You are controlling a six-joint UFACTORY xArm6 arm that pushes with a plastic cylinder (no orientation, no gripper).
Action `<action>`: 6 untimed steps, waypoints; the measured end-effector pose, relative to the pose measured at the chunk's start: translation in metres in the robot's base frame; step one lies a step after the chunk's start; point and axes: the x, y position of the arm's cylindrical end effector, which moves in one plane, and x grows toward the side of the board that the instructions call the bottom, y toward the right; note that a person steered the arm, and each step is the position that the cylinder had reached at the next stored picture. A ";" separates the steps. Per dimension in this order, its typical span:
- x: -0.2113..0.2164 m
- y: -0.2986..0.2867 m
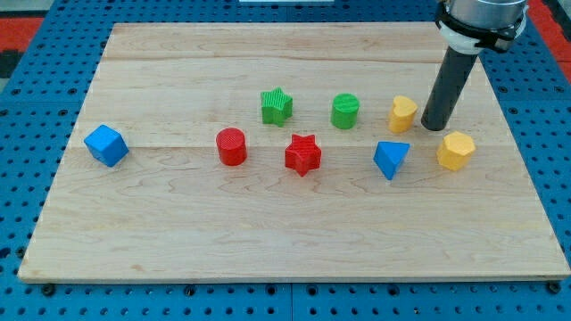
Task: Push the yellow hexagon near the yellow heart
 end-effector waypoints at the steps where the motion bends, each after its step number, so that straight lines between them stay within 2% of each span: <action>1: 0.006 0.050; 2: 0.071 0.062; 3: 0.108 0.036; 5: 0.039 0.035; 6: 0.048 0.011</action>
